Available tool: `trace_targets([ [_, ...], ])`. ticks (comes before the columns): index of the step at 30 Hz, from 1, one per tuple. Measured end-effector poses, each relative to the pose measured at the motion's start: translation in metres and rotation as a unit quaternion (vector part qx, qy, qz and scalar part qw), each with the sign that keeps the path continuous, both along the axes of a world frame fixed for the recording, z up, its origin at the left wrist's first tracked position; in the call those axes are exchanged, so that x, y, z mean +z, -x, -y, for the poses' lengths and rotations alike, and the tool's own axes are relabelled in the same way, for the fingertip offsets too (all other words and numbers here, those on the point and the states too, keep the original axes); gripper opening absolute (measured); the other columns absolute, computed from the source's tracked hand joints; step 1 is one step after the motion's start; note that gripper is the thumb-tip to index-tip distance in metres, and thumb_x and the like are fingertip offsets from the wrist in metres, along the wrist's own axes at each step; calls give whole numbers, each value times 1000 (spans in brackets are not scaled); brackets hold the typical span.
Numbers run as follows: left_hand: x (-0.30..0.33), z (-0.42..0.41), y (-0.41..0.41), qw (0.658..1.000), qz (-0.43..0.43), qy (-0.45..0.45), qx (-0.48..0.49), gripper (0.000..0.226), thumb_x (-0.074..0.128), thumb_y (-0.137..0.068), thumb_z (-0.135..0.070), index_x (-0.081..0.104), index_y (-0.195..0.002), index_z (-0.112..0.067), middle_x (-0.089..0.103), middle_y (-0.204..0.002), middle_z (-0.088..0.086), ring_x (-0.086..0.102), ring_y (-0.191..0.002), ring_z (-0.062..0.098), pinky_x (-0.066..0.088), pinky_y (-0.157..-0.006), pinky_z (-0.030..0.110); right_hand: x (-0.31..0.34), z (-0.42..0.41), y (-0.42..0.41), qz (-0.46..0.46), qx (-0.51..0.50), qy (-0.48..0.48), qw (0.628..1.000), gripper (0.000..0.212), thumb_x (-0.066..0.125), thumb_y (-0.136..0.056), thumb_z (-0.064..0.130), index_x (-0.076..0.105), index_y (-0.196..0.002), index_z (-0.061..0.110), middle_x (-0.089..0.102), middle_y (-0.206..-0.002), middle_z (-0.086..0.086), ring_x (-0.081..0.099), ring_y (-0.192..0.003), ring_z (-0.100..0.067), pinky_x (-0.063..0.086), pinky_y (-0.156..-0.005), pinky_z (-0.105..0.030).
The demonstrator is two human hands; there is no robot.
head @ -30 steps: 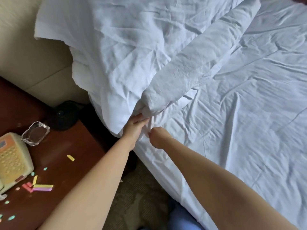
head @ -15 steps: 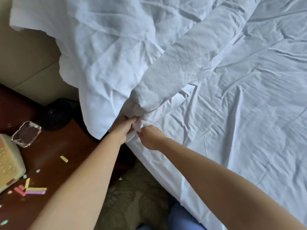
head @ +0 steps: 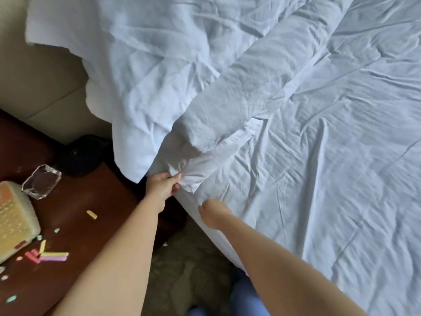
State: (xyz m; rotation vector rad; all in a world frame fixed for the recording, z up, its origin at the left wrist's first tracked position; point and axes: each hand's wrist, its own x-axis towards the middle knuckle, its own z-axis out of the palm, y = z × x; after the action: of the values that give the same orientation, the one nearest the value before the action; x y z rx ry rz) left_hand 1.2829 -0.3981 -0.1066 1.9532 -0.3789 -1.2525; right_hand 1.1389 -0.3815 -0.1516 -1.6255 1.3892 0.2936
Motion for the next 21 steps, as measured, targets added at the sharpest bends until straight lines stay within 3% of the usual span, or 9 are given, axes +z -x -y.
trace_targets([
  [3,15,-6,7,1000,20,4,4,14,71,-85,-13,66,-92,-2,52,-59,3,50,-46,5,54,-76,31,16,17,12,62,-90,46,993,31,37,-98,27,53,-78,10,59,-93,-10,58,-89,-27,43,-73,-32],
  [5,26,-6,13,999,23,18,30,29,67,-88,-13,61,-117,-9,55,-67,3,51,-55,7,51,-59,18,39,27,7,157,-203,49,965,35,40,-97,31,54,-72,12,59,-79,-7,57,-77,-28,47,-69,-37],
  [8,44,-8,26,999,8,-1,35,15,61,-93,-15,61,-107,-16,57,-76,2,51,-62,9,45,-51,21,81,42,1,310,-415,-4,856,45,31,-100,37,60,-73,15,61,-74,-2,55,-64,-20,42,-59,-28],
  [11,59,-8,36,1000,-13,-8,3,10,57,-94,-18,52,-92,-27,56,-86,-1,53,-70,14,41,-62,26,115,55,2,383,-504,-54,772,63,24,-97,58,64,-83,12,65,-87,-2,57,-77,-18,44,-74,-31],
  [13,70,-5,41,998,-55,-7,7,11,51,-97,-21,52,-102,-31,57,-104,-4,55,-80,14,44,-75,30,129,56,-1,360,-473,-52,802,64,35,-89,67,64,-94,11,63,-99,-3,57,-91,-20,44,-87,-34],
  [15,83,0,43,996,-87,-18,21,17,47,-98,-34,55,-112,-31,54,-115,-7,55,-84,12,42,-80,29,135,61,-7,325,-447,-34,833,43,52,-89,52,62,-94,10,63,-100,-6,59,-92,-22,45,-79,-30],
  [17,93,5,43,998,-64,-4,-18,23,44,-96,-46,58,-107,-31,56,-100,-7,52,-72,8,42,-67,22,144,69,-11,283,-431,12,857,29,53,-90,34,62,-86,6,68,-95,-15,63,-89,-28,44,-70,-31],
  [19,99,16,43,997,-48,24,-50,19,44,-97,-40,60,-99,-30,57,-65,-6,50,-50,5,37,-46,12,146,72,-10,263,-417,59,868,30,49,-91,28,61,-81,3,69,-92,-21,62,-82,-31,45,-70,-34],
  [21,103,23,47,997,-64,9,-29,19,48,-96,-24,64,-90,-15,60,-55,-1,60,-52,11,44,-49,14,141,59,-5,239,-389,99,884,34,48,-91,30,59,-75,3,66,-80,-17,57,-76,-30,46,-73,-38],
])
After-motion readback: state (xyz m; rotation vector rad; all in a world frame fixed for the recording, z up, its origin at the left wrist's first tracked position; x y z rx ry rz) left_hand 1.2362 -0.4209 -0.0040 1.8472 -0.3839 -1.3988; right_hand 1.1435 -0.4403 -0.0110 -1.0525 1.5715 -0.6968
